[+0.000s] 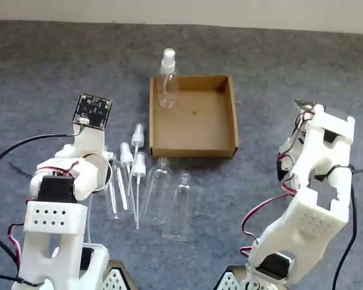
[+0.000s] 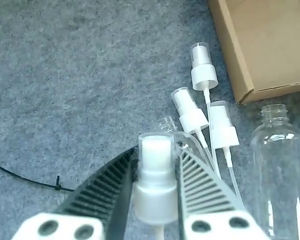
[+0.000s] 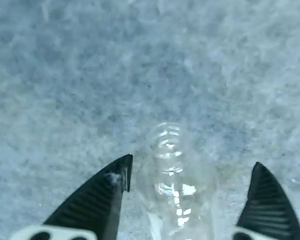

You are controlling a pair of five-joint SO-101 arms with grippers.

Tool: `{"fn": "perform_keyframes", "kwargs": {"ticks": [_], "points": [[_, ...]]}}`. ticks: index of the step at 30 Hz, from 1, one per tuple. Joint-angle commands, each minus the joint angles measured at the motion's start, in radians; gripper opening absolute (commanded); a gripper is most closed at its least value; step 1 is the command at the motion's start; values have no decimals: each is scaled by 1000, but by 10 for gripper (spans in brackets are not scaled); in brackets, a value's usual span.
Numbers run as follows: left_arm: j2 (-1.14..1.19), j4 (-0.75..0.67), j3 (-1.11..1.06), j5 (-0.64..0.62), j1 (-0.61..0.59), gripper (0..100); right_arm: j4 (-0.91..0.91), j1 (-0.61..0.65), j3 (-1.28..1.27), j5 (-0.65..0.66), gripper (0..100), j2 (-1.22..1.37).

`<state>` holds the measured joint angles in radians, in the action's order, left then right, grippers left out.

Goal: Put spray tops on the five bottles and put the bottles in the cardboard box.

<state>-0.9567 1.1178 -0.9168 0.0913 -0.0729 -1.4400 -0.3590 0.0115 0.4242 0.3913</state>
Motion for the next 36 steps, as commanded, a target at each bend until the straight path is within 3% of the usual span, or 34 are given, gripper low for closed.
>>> {"fn": "perform_keyframes", "kwargs": {"ticks": [1,9,29,36], "points": [[-21,-17,4,2,-15,5,-67,7,105,74,309,-15],[-21,-17,4,2,-15,5,-71,4,105,253,307,-7],[-21,-15,5,2,-15,5,-12,-10,-4,345,228,-5],[-21,-14,5,2,-15,5,-15,-21,-1,345,1,-12]]}}
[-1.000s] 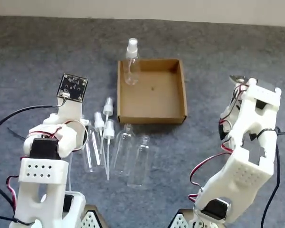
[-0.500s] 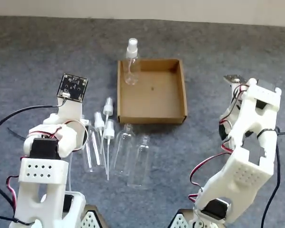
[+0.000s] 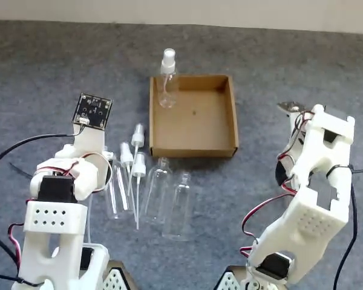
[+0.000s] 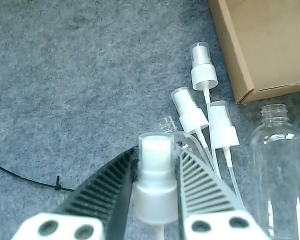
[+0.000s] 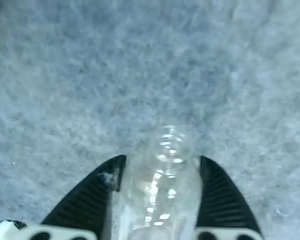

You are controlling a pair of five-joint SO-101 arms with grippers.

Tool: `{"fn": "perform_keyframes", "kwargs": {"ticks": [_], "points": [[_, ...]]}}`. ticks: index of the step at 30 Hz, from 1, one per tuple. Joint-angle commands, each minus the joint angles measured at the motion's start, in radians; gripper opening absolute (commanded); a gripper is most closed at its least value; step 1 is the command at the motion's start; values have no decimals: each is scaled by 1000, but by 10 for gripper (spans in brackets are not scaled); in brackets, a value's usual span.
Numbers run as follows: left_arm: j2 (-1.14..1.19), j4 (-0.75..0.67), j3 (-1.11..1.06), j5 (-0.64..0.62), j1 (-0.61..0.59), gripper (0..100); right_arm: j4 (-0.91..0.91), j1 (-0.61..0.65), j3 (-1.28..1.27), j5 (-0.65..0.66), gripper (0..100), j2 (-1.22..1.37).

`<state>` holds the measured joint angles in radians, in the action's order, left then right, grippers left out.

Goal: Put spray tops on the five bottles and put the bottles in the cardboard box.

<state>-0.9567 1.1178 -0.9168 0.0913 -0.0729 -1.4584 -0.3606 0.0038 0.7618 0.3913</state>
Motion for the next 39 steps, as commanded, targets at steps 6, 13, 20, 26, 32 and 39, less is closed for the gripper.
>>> {"fn": "perform_keyframes", "kwargs": {"ticks": [6,13,20,26,32,39], "points": [[-21,-18,5,2,-15,5,-30,-13,94,-86,4,-148],[-21,-20,93,2,-15,5,-10,231,108,-295,4,-519],[-13,-17,331,-84,-13,5,274,573,-285,-465,4,-880],[-12,-115,481,-149,50,5,549,745,-688,-519,4,-1164],[-12,-258,562,-253,168,5,664,822,-901,-603,4,-1339],[-10,-463,555,-304,292,5,786,843,-1090,-606,4,-1592]]}}
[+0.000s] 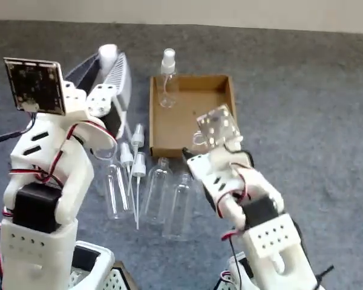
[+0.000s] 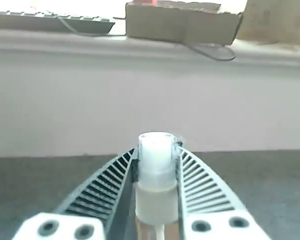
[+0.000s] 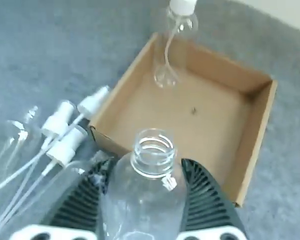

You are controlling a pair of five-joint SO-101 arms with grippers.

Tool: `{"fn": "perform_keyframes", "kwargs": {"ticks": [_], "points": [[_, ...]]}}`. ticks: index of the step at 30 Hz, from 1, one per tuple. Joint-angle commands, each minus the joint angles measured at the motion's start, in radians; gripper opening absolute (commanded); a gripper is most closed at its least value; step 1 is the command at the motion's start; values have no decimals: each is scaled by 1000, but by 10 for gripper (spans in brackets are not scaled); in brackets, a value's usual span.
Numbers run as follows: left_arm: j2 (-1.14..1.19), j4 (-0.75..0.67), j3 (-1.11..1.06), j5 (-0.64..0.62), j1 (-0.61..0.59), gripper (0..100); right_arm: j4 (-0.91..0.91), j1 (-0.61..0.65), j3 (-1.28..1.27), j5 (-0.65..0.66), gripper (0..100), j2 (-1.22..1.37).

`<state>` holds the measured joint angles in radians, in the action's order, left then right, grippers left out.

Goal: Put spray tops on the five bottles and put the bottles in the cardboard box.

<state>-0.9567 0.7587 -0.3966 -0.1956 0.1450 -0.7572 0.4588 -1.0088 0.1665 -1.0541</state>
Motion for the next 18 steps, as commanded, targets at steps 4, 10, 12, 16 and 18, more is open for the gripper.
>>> {"fn": "perform_keyframes", "kwargs": {"ticks": [4,10,12,16,18], "points": [[-10,-158,35,-17,159,5,105,81,-194,-11,4,-282],[15,-222,22,-17,239,5,101,97,-257,-11,4,-415],[61,-252,25,-17,239,5,97,96,-259,-9,4,-444],[160,-269,30,-17,240,5,96,94,-277,-6,4,-476],[183,-267,48,-18,245,5,96,96,-302,-6,4,-478]]}}
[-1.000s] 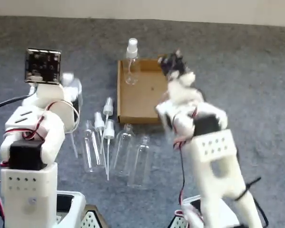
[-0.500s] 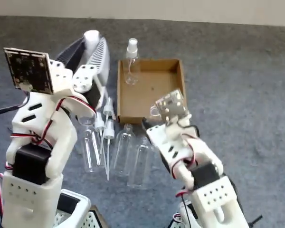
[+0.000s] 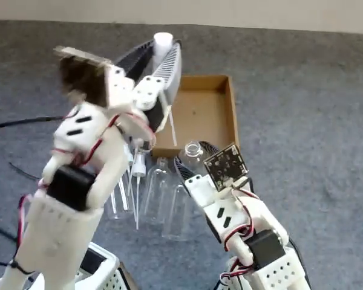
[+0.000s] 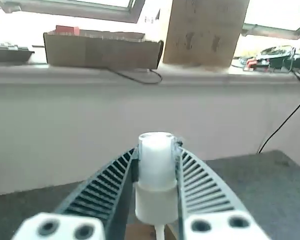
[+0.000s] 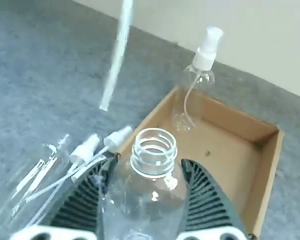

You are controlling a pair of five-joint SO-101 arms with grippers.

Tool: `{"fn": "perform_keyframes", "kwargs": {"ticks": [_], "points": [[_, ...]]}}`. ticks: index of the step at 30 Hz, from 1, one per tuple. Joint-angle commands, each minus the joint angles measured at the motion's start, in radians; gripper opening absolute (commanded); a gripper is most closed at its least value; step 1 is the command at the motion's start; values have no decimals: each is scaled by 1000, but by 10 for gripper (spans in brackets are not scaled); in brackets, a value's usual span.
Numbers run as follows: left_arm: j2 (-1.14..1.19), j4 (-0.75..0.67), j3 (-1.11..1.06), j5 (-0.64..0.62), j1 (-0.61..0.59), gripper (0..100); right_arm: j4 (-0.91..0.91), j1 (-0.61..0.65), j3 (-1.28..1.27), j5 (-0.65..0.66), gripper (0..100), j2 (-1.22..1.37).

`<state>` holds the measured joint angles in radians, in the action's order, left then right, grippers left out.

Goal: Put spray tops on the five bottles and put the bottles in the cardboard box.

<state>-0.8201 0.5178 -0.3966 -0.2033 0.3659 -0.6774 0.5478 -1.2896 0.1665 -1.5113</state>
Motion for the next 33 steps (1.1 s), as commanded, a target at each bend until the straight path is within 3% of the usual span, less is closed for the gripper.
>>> {"fn": "perform_keyframes", "kwargs": {"ticks": [1,8,33], "points": [[53,-26,53,-11,39,5,16,7,-27,-6,4,-21],[64,-48,76,-5,120,5,18,8,-30,-6,4,-21],[159,-49,24,0,114,5,18,5,-31,-6,4,-21]]}}
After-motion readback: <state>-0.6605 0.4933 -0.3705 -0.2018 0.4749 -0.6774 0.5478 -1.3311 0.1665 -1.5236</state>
